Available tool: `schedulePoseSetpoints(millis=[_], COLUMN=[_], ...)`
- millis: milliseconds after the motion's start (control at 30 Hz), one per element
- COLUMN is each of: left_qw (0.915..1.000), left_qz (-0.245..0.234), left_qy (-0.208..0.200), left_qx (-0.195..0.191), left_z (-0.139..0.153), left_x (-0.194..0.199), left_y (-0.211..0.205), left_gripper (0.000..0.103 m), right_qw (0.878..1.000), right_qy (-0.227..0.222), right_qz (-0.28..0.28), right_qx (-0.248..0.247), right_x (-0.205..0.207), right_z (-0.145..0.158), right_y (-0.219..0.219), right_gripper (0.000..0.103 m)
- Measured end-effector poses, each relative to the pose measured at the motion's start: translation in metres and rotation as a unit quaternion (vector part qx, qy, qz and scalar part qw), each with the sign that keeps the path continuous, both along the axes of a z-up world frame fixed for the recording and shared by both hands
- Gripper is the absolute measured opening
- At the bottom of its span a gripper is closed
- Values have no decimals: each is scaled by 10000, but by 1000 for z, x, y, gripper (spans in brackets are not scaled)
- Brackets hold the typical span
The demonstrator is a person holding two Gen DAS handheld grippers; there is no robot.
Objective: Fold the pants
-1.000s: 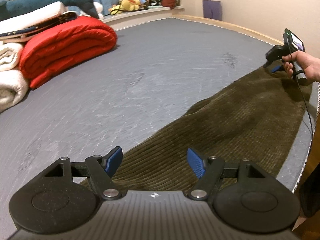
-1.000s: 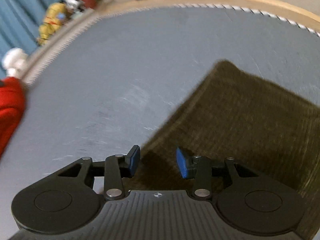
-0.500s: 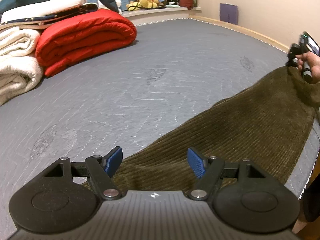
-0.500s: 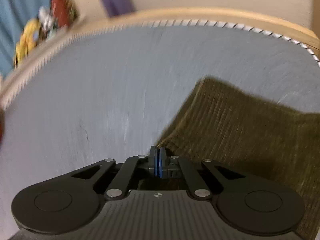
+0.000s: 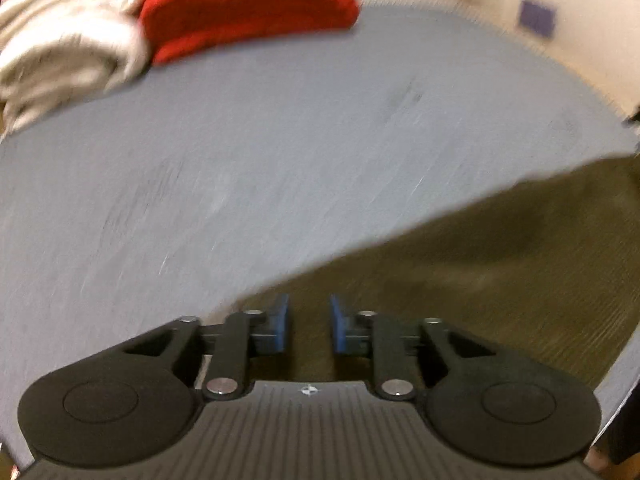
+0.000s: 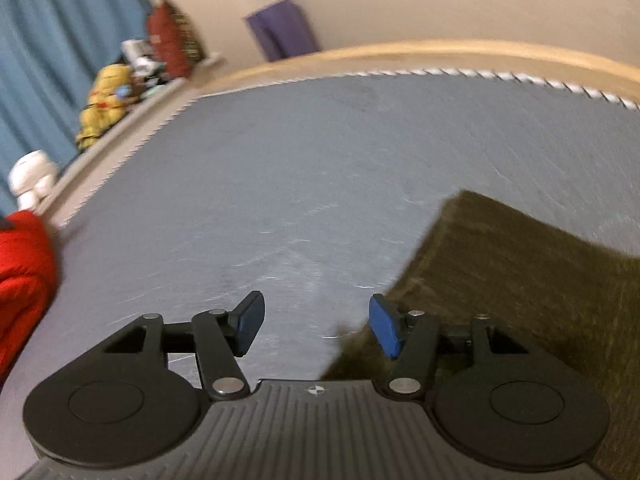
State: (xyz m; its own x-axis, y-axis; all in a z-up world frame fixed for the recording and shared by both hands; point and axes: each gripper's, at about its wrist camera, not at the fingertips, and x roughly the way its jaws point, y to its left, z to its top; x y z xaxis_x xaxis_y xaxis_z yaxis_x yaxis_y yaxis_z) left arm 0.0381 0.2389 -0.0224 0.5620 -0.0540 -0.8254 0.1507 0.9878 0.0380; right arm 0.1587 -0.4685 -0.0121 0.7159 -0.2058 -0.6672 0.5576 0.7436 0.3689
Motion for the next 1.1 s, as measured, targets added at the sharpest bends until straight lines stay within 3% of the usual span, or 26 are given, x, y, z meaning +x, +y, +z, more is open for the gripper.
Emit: schedulePoseSetpoints(millis=[67,200,233,267,300,367,533,600,667,700,767,800,867,933,967,1033,1100], left_qw=[9992,9996,9993,9985,9975,9958,9935,9940,9948,9938,9925,9944,9960,9950,9950,9938,9872], left_qz=[-89,25,162,365,539,794,989,890,838,949,878,777,820,978,993,1068,1123], left_qy=[369,97,-27,-196,-323,-339,290,317,65,-183,-658,-629,-150,145,60,-218,-799], left_qx=[120,-253,-343,-361,-335,-292,-493,-555,-569,-558,-543,-355,-309,-160,35,201,805], left_z=[-17,-4,1,7,11,12,-12,-16,-6,4,26,27,15,3,4,14,32], left_x=[-7,-20,-21,-22,-22,-21,-16,-24,-35,-44,-67,-74,-76,-74,-75,-77,-84], left_y=[9,23,26,31,35,43,51,50,50,50,42,39,43,48,46,41,26], left_gripper=[15,17,24,51,70,76,74,52,26,23,22,23,25,37,46,47,49], right_qw=[9997,9986,9986,9989,9992,9997,9994,9988,9980,9975,9966,9961,9957,9959,9960,9959,9951], right_qy=[-8,21,25,31,42,58,4,-11,-16,-22,-25,-34,-51,-45,-33,17,50], right_qz=[224,447,444,408,354,248,-39,-176,-296,-356,-465,-519,-596,-641,-674,-756,-880], right_qx=[-104,-296,-277,-235,-164,-10,331,454,563,609,684,710,712,640,586,491,452], right_x=[0,-9,-13,-16,-18,-23,-41,-48,-54,-58,-65,-68,-76,-85,-89,-99,-112], right_z=[4,11,13,15,15,15,15,16,15,14,14,14,15,17,17,17,16], right_y=[7,10,10,10,7,2,-16,-24,-32,-36,-44,-48,-57,-65,-70,-81,-93], right_gripper=[62,62,62,62,62,62,62,62,62,62,62,62,62,62,62,62,62])
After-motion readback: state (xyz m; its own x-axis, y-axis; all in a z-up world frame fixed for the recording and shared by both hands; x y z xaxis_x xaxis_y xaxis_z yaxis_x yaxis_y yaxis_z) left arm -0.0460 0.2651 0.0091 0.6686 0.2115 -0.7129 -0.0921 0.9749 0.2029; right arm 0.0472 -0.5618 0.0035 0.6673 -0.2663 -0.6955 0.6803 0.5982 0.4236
